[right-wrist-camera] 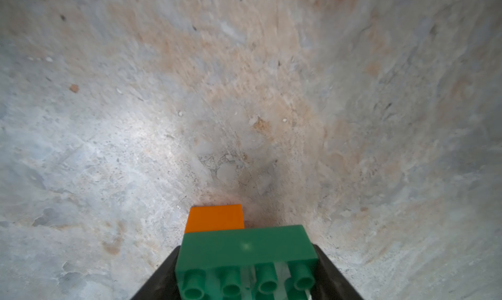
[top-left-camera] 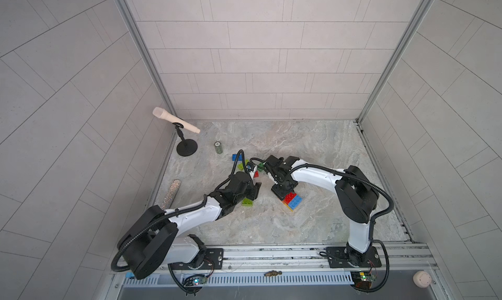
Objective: Assemble a rectangle with lego
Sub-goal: Assemble the lego brick with the lego brick.
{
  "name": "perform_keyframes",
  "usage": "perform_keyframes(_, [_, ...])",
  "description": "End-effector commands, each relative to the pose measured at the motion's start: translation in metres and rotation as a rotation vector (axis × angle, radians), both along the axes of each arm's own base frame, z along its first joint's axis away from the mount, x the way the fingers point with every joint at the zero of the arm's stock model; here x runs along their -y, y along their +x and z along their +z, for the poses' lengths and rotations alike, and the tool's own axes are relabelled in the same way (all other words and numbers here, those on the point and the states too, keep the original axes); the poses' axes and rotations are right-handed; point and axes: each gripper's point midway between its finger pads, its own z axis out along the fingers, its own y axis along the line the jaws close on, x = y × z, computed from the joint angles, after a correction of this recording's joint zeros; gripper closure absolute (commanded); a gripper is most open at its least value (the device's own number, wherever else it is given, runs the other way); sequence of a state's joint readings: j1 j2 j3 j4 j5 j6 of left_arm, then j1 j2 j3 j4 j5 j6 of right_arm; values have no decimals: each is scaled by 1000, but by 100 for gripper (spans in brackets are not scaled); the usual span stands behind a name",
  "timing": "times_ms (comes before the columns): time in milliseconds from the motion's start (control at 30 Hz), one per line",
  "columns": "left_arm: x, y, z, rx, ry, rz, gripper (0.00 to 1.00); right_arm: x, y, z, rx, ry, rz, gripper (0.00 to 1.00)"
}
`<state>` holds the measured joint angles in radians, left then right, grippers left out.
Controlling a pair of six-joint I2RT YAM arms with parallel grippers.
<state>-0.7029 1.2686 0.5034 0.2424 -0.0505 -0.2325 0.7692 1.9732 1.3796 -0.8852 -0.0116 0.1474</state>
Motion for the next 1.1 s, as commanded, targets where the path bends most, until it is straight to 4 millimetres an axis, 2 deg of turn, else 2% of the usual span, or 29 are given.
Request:
perform_keyframes(0, [-20,2,6,-5,-10,96,37,24,-32,-84,-161,-145,25,100])
perform_keyframes(67, [-29,3,7,-33,-29,143,37,14,-22,-68,-136,-115,70,97])
perform_keyframes(167, [-31,1,9,-80,-26,162,37,3,-12,-39,-99,-75,131,70])
perform_keyframes(267, [-25,-7,12,-135,-31,128,37,-1,-6,-14,-73,-50,168,51])
perform_keyframes(367, [-25,-14,10,-172,-39,117,37,-4,-4,2,-61,-31,190,37])
perform_keyframes(533, [-28,-19,8,-170,-53,121,34,-6,-1,17,-51,-26,198,17])
perform_keyframes(700, [-29,-19,10,-172,-47,120,32,-9,6,37,2,-5,187,13])
perform_keyframes(867, [-32,-22,13,-178,-58,141,32,-9,11,78,92,61,131,14])
perform_keyframes(967, [-39,-24,21,-163,-74,174,32,2,9,96,144,126,10,16])
perform_keyframes(1067, [-42,-26,33,-140,-88,177,32,21,2,108,168,239,-232,22])
